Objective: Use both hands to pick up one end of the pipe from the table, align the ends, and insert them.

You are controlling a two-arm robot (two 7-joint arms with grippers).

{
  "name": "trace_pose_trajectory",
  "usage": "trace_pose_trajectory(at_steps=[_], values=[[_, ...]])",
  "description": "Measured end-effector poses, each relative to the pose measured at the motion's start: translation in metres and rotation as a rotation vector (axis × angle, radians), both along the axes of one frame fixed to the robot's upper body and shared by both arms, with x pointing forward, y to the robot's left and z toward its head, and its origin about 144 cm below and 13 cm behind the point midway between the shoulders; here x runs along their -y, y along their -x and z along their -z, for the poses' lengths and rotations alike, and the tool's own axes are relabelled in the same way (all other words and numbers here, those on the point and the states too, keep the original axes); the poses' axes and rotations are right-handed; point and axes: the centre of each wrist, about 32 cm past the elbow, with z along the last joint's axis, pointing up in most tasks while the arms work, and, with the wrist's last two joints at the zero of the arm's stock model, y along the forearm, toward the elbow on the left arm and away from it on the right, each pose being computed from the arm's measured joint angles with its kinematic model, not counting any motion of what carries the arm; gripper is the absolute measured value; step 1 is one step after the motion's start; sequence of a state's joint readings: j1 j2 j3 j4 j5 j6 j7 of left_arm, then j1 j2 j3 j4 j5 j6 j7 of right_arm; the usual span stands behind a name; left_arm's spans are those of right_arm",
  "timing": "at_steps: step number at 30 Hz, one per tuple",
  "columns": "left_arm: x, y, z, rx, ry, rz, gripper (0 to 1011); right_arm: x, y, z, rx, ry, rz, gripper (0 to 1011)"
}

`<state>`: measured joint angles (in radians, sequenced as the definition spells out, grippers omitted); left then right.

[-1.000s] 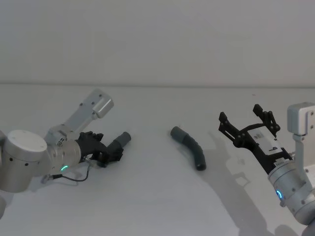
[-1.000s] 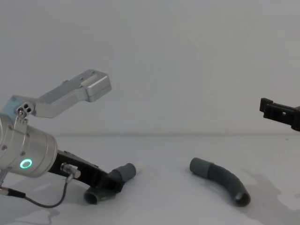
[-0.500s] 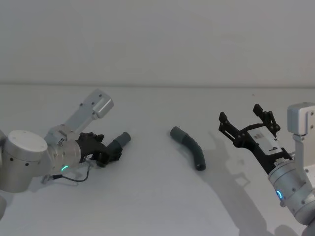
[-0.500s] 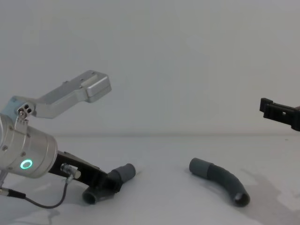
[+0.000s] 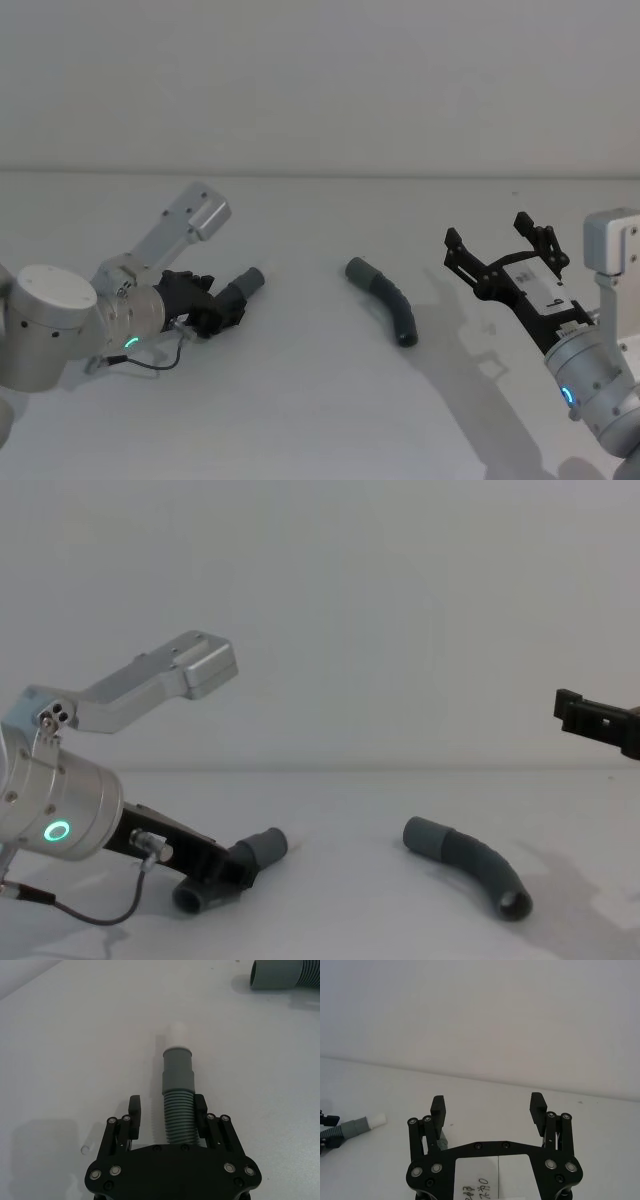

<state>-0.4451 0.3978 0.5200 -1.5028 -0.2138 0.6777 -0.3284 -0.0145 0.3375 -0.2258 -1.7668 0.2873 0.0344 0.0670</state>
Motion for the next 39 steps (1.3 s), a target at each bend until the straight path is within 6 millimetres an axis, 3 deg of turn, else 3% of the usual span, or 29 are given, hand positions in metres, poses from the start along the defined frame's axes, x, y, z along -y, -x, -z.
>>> trace_pose_trajectory(at_steps=[15,39], values=[[0.000,0.000,0.000,-0.001,-0.001,-0.001,536,0.003,-0.011,-0.011,-0.045,0.051,-0.082,1001],[0.000,0.000,0.001,-0.002,-0.002,-0.001,358,0.003,-0.040,-0.045,-0.312,0.104,-0.207,1001]])
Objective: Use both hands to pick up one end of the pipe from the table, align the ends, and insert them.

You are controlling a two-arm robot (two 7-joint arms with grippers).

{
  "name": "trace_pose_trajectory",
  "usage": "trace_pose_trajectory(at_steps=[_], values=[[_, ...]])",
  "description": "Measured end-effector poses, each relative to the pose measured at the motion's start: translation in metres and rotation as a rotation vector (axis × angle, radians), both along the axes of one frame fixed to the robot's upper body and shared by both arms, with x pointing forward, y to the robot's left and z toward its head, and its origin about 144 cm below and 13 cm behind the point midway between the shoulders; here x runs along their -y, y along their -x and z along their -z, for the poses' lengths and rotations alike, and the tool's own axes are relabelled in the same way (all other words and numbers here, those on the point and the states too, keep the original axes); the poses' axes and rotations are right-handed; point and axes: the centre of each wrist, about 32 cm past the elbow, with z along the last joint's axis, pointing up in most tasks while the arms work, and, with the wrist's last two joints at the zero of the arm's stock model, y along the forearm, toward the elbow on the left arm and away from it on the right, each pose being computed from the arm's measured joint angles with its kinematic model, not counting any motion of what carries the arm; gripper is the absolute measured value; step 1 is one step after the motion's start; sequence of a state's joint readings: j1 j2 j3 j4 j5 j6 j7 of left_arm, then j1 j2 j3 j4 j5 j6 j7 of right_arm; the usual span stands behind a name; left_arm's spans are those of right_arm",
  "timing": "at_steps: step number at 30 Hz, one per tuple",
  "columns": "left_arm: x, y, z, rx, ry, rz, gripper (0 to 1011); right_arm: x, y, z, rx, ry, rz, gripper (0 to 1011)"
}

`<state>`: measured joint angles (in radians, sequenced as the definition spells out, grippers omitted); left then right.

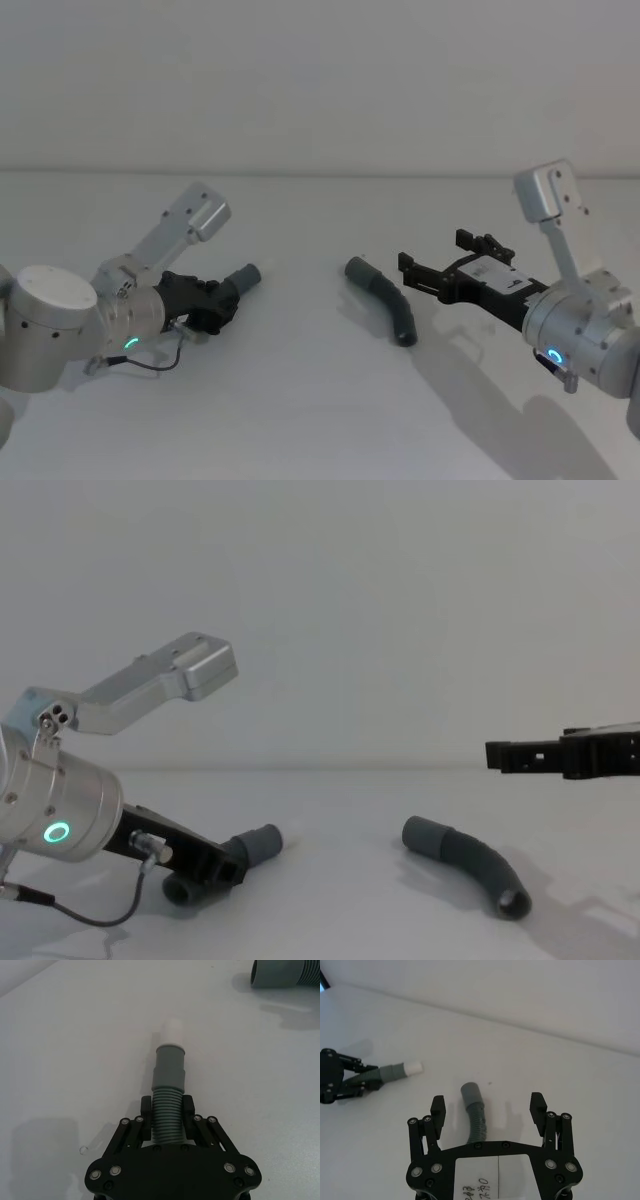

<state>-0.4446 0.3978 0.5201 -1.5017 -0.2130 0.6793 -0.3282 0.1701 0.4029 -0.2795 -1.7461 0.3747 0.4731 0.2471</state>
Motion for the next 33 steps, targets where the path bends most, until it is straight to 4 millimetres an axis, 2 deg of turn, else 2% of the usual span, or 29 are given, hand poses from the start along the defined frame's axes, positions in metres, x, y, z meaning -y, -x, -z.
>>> trace_pose_trajectory(at_steps=[17,33], values=[[0.000,0.000,0.000,0.000,0.000,0.000,319,-0.009,-0.016,-0.006,-0.109,0.105,-0.073,1001],[0.000,0.000,0.000,0.000,0.000,0.000,319,-0.018,-0.027,0.000,-0.171,0.158,-0.103,1001]])
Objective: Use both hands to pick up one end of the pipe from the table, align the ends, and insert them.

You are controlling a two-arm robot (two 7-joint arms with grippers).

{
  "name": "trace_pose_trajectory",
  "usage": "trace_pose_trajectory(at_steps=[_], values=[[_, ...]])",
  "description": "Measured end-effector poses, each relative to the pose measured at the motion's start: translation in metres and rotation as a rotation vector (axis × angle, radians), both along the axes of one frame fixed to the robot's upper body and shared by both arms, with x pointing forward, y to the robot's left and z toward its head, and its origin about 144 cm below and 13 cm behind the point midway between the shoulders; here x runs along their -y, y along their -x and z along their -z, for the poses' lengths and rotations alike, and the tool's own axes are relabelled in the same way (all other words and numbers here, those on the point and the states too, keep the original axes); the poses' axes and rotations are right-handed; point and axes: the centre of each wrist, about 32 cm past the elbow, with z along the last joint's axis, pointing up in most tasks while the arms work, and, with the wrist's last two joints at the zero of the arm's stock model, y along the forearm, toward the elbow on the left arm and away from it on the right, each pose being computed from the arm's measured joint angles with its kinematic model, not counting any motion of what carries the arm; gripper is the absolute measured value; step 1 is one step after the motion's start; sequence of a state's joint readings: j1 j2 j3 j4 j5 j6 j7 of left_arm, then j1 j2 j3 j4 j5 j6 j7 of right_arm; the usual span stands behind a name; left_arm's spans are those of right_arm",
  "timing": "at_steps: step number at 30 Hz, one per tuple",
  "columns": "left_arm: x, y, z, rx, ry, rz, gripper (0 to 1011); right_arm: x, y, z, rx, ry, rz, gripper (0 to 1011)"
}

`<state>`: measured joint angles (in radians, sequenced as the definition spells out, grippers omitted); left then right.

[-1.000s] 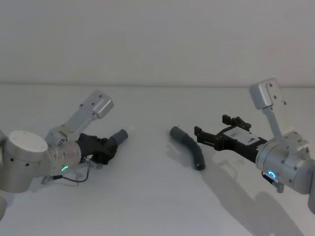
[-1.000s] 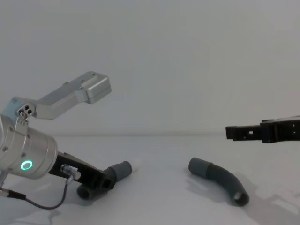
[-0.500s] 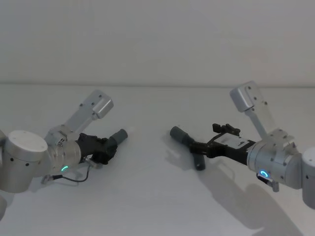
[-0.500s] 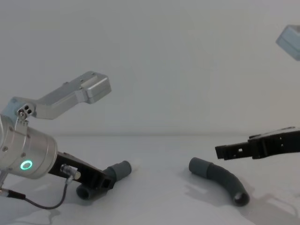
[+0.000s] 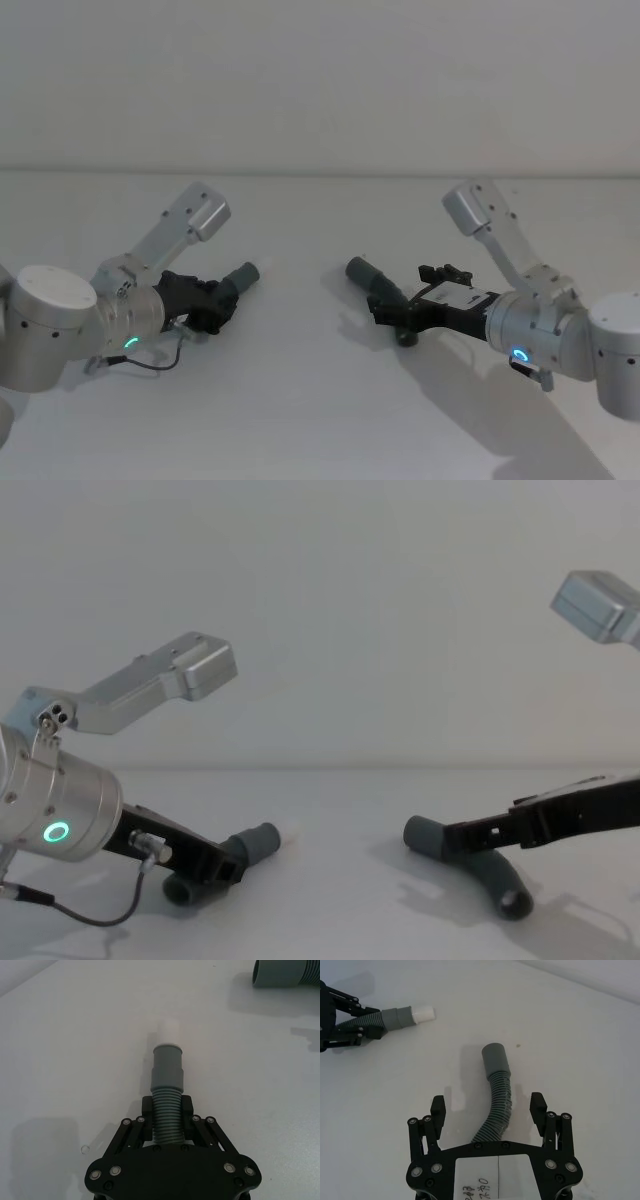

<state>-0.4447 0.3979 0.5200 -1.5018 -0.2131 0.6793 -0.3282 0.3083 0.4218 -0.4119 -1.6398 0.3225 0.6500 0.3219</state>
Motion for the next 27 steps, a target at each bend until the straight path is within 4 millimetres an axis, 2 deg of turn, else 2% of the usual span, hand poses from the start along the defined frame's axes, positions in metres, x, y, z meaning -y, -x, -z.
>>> trace_pose_trajectory(at_steps=[27], values=[[0.000,0.000,0.000,0.000,0.000,0.000,319,-0.013,-0.015,0.011,-0.054,0.021,-0.005,1001]])
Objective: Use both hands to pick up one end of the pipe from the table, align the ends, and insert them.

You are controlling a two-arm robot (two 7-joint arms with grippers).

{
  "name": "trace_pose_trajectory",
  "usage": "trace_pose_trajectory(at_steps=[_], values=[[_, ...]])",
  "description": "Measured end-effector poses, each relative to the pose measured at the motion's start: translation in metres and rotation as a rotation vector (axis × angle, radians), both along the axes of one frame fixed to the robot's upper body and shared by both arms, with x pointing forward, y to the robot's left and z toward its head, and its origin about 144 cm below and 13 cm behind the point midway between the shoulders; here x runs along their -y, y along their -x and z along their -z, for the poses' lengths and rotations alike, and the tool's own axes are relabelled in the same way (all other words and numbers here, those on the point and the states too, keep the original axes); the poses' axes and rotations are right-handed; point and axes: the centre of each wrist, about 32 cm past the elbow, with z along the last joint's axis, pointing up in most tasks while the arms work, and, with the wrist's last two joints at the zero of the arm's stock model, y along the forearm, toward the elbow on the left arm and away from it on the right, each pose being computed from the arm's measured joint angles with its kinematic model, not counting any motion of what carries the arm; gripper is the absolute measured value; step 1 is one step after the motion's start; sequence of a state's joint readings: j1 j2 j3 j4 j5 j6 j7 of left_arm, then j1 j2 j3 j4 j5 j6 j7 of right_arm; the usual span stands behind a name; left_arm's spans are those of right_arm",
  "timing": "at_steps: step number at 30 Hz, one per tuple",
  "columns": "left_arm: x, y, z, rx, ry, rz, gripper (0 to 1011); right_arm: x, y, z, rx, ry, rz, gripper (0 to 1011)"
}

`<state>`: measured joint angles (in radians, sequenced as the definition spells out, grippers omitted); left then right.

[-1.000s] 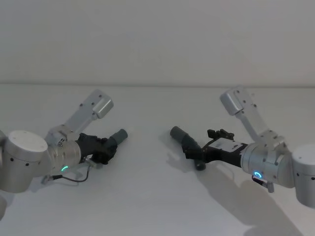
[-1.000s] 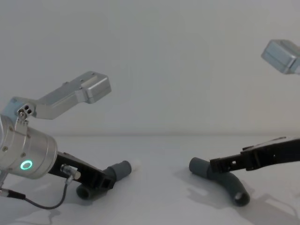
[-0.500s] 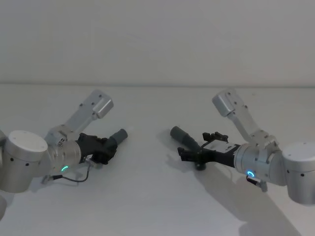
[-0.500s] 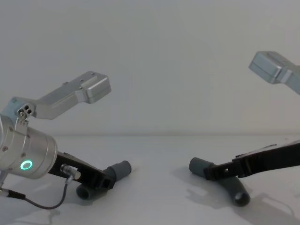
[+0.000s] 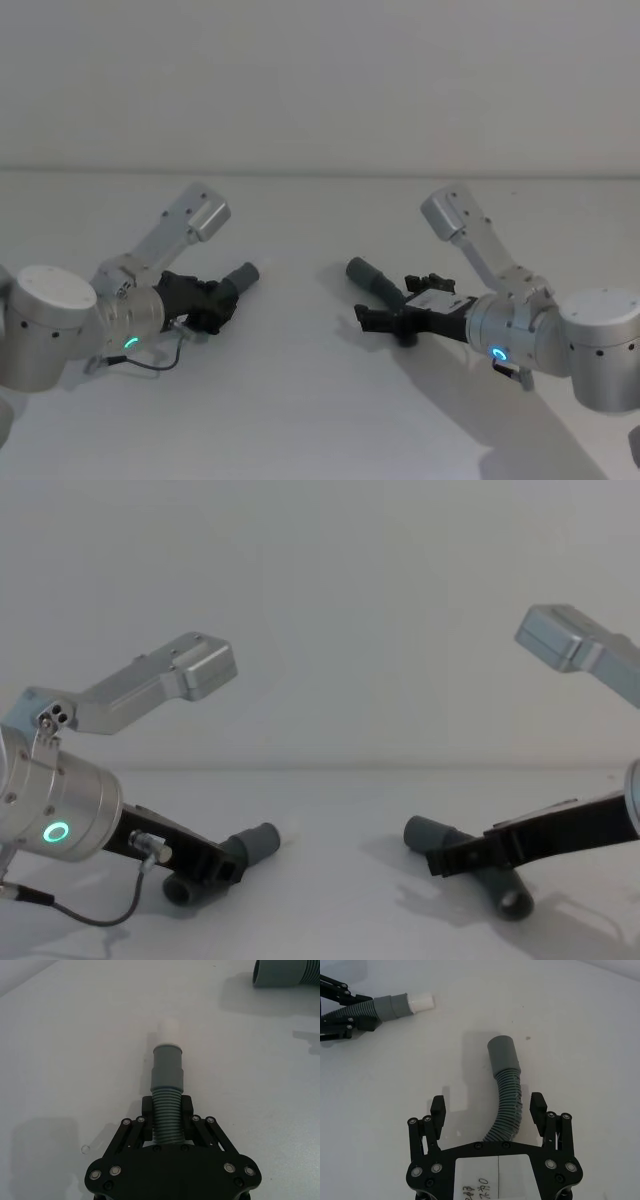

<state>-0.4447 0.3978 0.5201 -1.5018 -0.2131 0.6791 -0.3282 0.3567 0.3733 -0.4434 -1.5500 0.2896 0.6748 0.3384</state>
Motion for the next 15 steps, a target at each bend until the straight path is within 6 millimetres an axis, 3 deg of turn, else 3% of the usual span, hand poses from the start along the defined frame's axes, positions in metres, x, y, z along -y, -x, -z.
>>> trace_pose_trajectory(at_steps=[15], values=[[0.0000,0.0000,0.0000,0.000,0.000,0.000,319,-0.0065,-0.0039,0.0038,-0.022,-0.003,0.005,1001]])
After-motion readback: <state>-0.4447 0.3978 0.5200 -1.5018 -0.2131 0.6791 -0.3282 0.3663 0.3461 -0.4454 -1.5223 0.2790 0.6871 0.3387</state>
